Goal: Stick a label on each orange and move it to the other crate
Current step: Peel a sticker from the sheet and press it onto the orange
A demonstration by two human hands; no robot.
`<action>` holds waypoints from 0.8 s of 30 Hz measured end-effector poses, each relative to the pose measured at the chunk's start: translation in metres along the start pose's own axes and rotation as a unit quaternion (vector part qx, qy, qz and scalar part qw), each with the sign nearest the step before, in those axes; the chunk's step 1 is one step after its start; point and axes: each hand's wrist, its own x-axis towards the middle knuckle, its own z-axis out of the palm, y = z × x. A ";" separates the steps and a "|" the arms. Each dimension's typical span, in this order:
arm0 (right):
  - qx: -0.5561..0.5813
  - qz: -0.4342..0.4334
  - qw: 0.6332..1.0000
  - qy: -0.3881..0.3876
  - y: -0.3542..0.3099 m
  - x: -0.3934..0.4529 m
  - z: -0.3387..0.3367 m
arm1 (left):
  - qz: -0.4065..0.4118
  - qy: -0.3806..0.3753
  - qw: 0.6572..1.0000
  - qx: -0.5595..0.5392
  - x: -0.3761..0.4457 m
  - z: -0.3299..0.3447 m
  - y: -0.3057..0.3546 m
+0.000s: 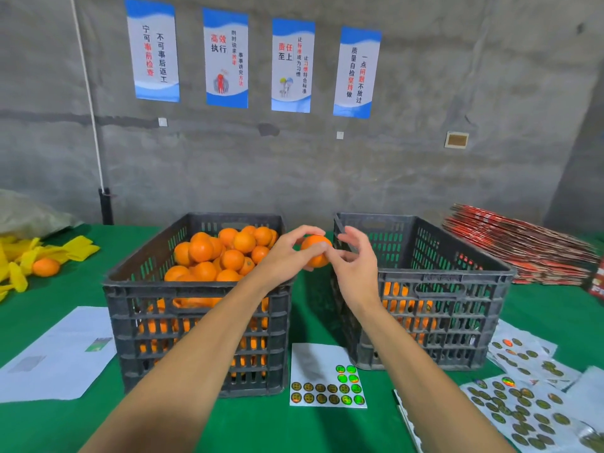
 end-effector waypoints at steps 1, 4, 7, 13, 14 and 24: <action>0.015 0.023 1.000 -0.011 -0.003 0.002 -0.002 | 0.003 0.004 1.000 -0.010 -0.001 -0.001 0.000; 0.029 0.076 0.993 -0.090 -0.004 0.005 -0.006 | 0.001 0.005 0.999 -0.034 -0.002 -0.004 0.000; 0.069 0.119 0.977 -0.162 -0.004 0.005 -0.008 | -0.019 0.001 0.998 -0.066 -0.002 -0.005 0.001; -0.044 0.007 0.986 -0.159 -0.001 0.014 -0.019 | -0.074 -0.026 0.993 -0.085 0.007 -0.005 -0.001; -0.097 -0.015 0.985 -0.142 0.001 0.017 -0.022 | -0.083 -0.014 0.993 -0.084 0.010 -0.006 -0.004; -0.428 -0.032 0.901 0.060 0.039 0.053 -0.081 | -0.189 0.091 0.951 0.228 0.030 -0.084 -0.068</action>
